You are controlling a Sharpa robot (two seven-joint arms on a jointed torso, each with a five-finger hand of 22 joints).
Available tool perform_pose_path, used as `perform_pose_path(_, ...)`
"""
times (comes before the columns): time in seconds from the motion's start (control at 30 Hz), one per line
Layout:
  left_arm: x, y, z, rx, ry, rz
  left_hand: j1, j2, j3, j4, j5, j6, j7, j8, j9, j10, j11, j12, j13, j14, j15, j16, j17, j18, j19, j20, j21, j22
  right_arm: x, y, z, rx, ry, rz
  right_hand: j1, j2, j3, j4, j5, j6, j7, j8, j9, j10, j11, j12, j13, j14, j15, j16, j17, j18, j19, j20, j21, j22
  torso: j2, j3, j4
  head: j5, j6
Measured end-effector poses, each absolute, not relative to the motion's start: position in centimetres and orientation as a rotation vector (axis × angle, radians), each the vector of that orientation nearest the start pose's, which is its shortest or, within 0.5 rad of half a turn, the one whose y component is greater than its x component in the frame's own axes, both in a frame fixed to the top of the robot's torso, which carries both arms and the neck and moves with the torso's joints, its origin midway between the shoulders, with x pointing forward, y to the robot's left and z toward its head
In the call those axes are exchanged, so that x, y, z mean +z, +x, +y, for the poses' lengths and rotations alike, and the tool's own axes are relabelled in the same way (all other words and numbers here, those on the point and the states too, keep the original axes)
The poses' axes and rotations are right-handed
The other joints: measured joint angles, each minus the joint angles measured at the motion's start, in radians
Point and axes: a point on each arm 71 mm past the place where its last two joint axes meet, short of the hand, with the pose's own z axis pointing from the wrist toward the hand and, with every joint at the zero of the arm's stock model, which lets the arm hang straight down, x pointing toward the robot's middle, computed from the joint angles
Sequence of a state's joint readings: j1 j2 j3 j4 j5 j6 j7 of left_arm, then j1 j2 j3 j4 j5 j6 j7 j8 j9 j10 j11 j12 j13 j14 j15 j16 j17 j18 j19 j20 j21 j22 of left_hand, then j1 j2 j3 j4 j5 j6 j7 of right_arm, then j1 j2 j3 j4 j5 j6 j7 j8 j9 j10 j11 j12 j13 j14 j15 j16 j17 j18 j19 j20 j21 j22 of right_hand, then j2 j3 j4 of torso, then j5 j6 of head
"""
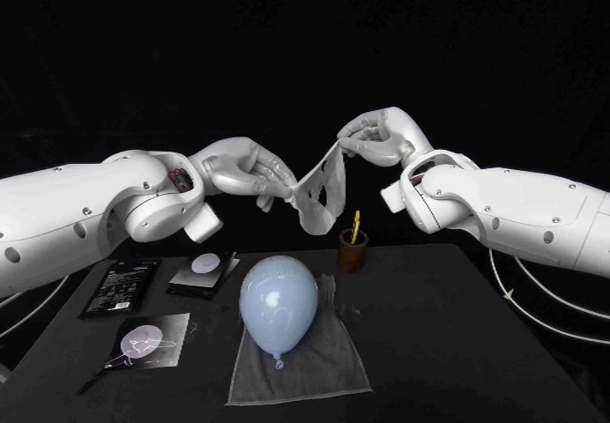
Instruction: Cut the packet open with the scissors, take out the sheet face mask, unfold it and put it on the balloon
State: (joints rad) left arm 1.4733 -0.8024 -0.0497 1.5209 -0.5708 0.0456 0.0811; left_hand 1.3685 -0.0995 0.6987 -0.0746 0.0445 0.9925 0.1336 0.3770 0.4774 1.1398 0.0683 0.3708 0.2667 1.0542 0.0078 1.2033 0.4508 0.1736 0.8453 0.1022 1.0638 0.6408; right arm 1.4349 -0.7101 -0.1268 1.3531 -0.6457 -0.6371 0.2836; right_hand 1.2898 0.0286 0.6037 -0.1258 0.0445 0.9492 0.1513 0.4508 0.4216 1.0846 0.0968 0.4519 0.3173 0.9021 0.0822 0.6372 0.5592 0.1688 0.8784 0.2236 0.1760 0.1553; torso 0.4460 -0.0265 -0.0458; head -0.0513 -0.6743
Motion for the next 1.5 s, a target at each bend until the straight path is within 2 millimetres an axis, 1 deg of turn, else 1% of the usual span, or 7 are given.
perform_pose_path(0.27, -8.1, 47.1, 15.5, -1.518, -0.304, 1.908, -0.002, 0.002, -0.003, 0.000, 0.000, -0.002, -0.002, 0.000, 0.000, -0.002, 0.002, 0.000, 0.000, 0.000, 0.000, 0.000, 0.000, 0.000, 0.000, 0.000, 0.000, 0.000, -9.7, 53.0, -19.7, 1.070, 0.330, 1.271, 0.000, 0.000, -0.001, -0.001, -0.001, 0.000, 0.000, 0.002, 0.000, 0.000, 0.000, 0.000, 0.001, 0.000, 0.000, 0.000, 0.000, 0.000, 0.000, 0.000, 0.000, 0.000, -0.004, 0.0005, 0.0018, -0.005, -0.011)
perform_pose_path(0.5, -10.2, 45.1, 15.9, -1.580, -0.407, 1.959, -0.002, 0.002, -0.004, 0.001, 0.000, -0.003, -0.003, -0.003, 0.000, -0.002, 0.002, 0.000, 0.001, 0.000, 0.001, 0.004, 0.002, -0.001, 0.000, 0.000, 0.000, -0.002, -11.2, 51.7, -20.1, 1.076, 0.283, 1.319, -0.003, -0.003, -0.001, -0.001, -0.003, 0.000, 0.000, 0.002, 0.000, 0.001, 0.002, 0.000, 0.001, 0.000, 0.000, 0.000, -0.001, -0.001, 0.000, 0.000, 0.000, 0.000, -0.014, 0.0055, 0.0034, -0.009, -0.029)
perform_pose_path(0.8, -15.1, 42.8, 15.1, -1.602, -0.522, 2.032, -0.003, 0.002, -0.004, 0.001, 0.000, -0.003, -0.003, -0.004, 0.000, -0.002, 0.002, -0.003, 0.001, 0.004, 0.000, 0.004, 0.003, -0.003, 0.000, 0.000, 0.000, -0.002, -13.2, 50.4, -20.1, 1.087, 0.235, 1.382, -0.003, -0.003, -0.001, -0.001, 0.001, 0.000, 0.001, 0.002, 0.000, 0.001, 0.002, 0.000, 0.000, 0.000, 0.000, 0.000, -0.001, -0.001, 0.000, 0.000, 0.000, 0.001, -0.028, 0.0120, 0.0060, -0.015, -0.071)
perform_pose_path(0.97, -17.4, 41.8, 13.9, -1.601, -0.557, 2.065, -0.003, 0.002, -0.004, 0.001, -0.001, -0.002, -0.002, -0.004, 0.000, -0.002, 0.002, -0.003, 0.001, 0.004, 0.000, 0.004, 0.003, -0.004, 0.000, 0.000, 0.000, -0.002, -15.0, 49.8, -19.9, 1.084, 0.225, 1.429, -0.005, -0.005, -0.001, -0.001, 0.002, -0.001, 0.001, 0.001, 0.000, 0.001, 0.002, 0.000, 0.000, 0.000, 0.000, 0.000, -0.001, -0.006, 0.000, 0.000, 0.000, 0.001, -0.035, 0.0132, 0.0063, -0.015, -0.096)
perform_pose_path(1.07, -18.3, 41.4, 13.1, -1.603, -0.562, 2.078, -0.003, 0.002, -0.004, 0.001, -0.001, -0.001, -0.001, -0.005, 0.000, -0.003, 0.003, -0.003, 0.001, 0.004, 0.000, 0.004, 0.003, -0.004, 0.000, 0.000, 0.000, -0.003, -16.3, 49.5, -19.7, 1.079, 0.226, 1.459, -0.005, -0.005, -0.001, -0.001, 0.002, -0.001, 0.002, 0.000, 0.000, 0.001, 0.002, 0.000, 0.000, 0.000, 0.000, 0.000, -0.001, 0.006, 0.000, 0.000, 0.000, 0.001, -0.038, 0.0135, 0.0061, -0.010, -0.107)
perform_pose_path(1.23, -19.1, 41.0, 12.4, -1.599, -0.563, 2.087, -0.003, 0.002, -0.004, 0.001, -0.001, -0.001, -0.001, -0.003, 0.000, 0.000, 0.000, -0.003, 0.001, 0.004, 0.000, 0.004, 0.003, -0.004, 0.000, 0.000, 0.000, -0.003, -17.2, 49.3, -19.4, 1.074, 0.222, 1.483, -0.005, -0.005, -0.001, -0.001, 0.002, -0.002, 0.002, -0.001, 0.000, 0.001, 0.002, 0.000, 0.000, 0.000, 0.000, 0.000, -0.001, 0.008, 0.000, 0.000, 0.000, 0.001, -0.038, 0.0139, 0.0059, -0.006, -0.116)
perform_pose_path(1.5, -19.5, 41.2, 12.9, -1.552, -0.568, 2.079, -0.003, 0.002, -0.004, 0.001, -0.003, -0.001, -0.001, -0.001, 0.000, 0.000, 0.000, -0.004, 0.001, 0.005, 0.002, 0.004, 0.004, -0.005, 0.000, 0.000, 0.000, -0.003, -18.5, 49.9, -18.8, 1.052, 0.224, 1.510, -0.003, -0.003, -0.002, -0.002, 0.002, 0.000, 0.000, 0.003, 0.000, 0.003, 0.003, 0.000, 0.001, 0.000, 0.000, 0.000, -0.001, 0.008, 0.000, 0.000, 0.000, 0.001, -0.038, 0.0137, 0.0065, -0.006, -0.120)
